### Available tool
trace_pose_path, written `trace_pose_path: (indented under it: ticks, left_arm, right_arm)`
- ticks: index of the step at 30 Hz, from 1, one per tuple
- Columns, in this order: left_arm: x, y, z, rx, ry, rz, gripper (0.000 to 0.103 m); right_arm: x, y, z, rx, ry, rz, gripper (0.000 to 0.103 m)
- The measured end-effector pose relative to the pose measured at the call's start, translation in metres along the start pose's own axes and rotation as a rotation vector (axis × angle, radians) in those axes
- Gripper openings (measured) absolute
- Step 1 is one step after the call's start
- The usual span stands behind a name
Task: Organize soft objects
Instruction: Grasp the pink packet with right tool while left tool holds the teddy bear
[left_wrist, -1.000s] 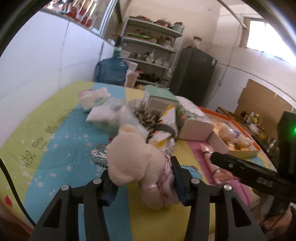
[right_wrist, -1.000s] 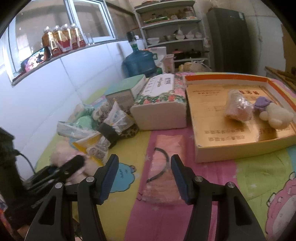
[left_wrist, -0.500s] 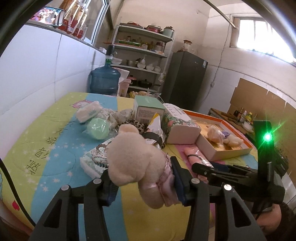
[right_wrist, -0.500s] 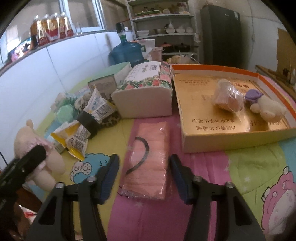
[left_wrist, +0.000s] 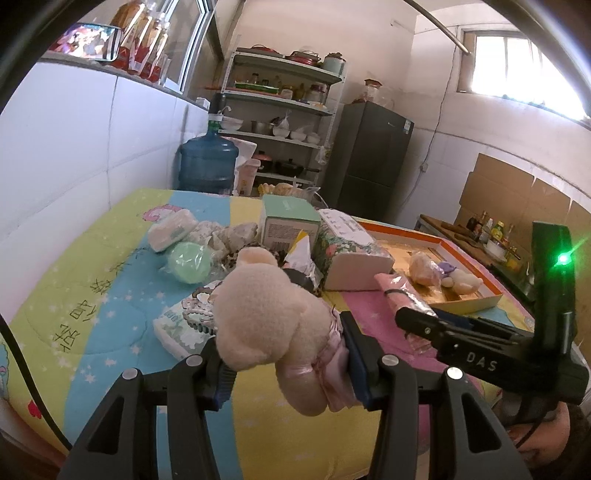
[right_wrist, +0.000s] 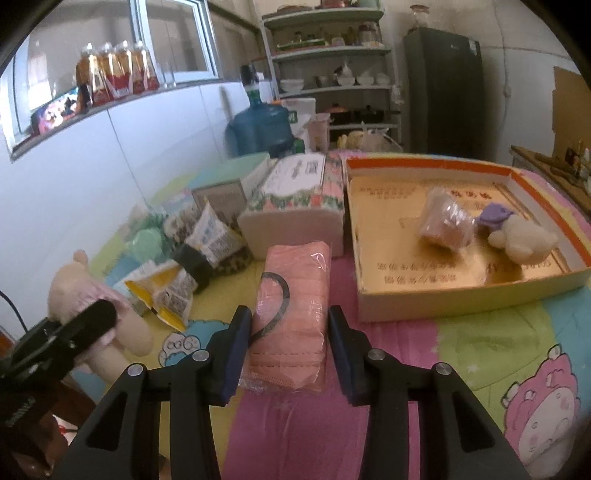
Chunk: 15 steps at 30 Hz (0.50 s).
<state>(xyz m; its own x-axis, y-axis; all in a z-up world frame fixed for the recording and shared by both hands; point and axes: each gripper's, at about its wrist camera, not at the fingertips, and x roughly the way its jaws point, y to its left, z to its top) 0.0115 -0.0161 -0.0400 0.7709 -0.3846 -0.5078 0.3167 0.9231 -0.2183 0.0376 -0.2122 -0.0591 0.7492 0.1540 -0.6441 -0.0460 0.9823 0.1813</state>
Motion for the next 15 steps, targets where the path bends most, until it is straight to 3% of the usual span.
trace_pose_path:
  ticks: [15]
  left_arm:
    - [0.008, -0.033, 0.016, 0.036, -0.012, -0.008, 0.051]
  right_arm:
    - [-0.027, -0.021, 0.012, 0.019, -0.075, 0.001, 0.043]
